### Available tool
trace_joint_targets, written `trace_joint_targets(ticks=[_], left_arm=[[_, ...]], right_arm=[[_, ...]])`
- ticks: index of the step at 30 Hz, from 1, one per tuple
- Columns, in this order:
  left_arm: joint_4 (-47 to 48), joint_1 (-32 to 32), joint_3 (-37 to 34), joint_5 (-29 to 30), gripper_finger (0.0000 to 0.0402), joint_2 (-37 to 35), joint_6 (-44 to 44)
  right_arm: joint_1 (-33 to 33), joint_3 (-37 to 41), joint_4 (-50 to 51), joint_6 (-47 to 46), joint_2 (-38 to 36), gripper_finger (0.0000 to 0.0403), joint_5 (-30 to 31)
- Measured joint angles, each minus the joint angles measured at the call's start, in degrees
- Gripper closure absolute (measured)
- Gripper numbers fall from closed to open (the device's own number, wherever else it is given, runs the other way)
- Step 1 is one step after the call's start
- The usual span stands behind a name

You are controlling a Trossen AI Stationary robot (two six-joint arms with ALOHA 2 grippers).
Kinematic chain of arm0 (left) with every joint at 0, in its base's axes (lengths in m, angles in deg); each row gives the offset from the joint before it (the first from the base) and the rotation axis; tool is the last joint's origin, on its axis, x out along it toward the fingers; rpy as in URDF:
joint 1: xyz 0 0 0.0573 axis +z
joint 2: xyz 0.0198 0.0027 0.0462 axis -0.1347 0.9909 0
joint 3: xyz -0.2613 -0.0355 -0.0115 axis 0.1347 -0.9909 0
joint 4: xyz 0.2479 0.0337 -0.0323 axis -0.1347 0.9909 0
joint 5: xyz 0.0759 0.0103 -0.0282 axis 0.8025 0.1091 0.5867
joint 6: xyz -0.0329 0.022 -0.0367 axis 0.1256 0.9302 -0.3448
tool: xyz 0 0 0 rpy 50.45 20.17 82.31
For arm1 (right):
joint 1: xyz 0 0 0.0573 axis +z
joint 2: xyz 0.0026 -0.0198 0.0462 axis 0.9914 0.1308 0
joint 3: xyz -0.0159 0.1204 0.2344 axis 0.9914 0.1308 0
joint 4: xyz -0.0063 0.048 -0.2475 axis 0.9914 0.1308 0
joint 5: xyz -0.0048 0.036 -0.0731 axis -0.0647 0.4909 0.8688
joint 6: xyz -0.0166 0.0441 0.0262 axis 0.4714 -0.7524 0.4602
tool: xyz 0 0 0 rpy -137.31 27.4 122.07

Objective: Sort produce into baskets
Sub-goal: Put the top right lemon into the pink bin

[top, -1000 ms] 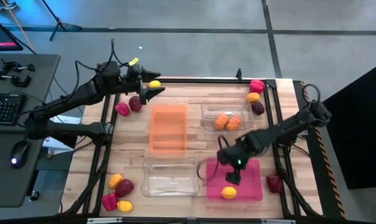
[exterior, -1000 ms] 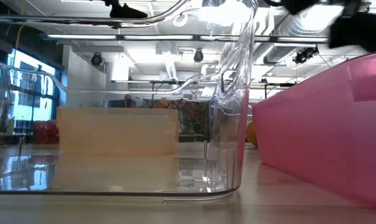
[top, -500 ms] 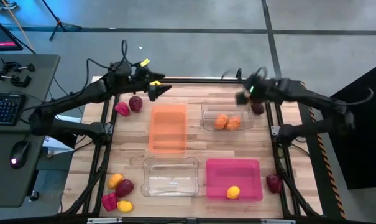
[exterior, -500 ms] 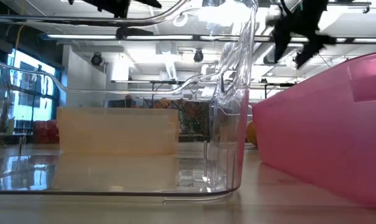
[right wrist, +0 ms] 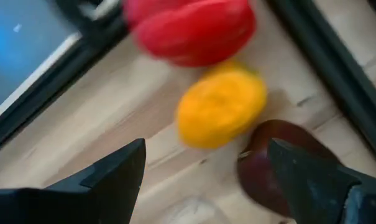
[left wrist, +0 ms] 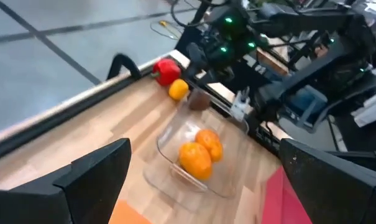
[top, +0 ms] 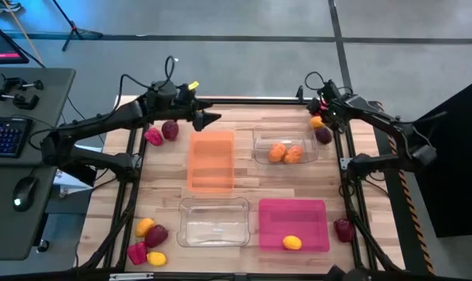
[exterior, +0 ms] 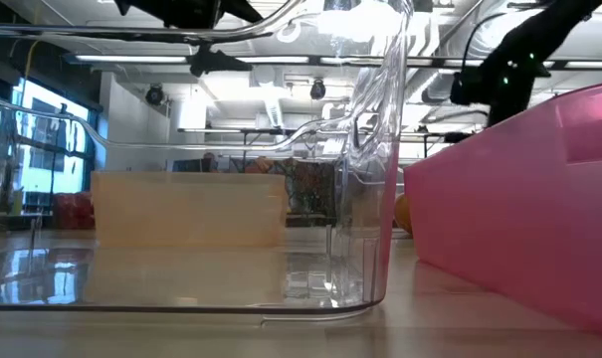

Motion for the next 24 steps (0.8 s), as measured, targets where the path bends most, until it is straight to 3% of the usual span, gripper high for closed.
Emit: trace_joint_targets(ticks=[9,24], left_arm=[[1.1,-2.3,0.0,0.3,0.0005,-0.2,2.4],[1.1,-2.1,0.0,0.3,0.0005,-0.2,2.8]], right_arm=[[-2.2,2.4,-4.2,-3.7,1.0,0.0077,0.7],[-2.2,2.4,-6.8,-3.4,9.5,0.0077,1.3]])
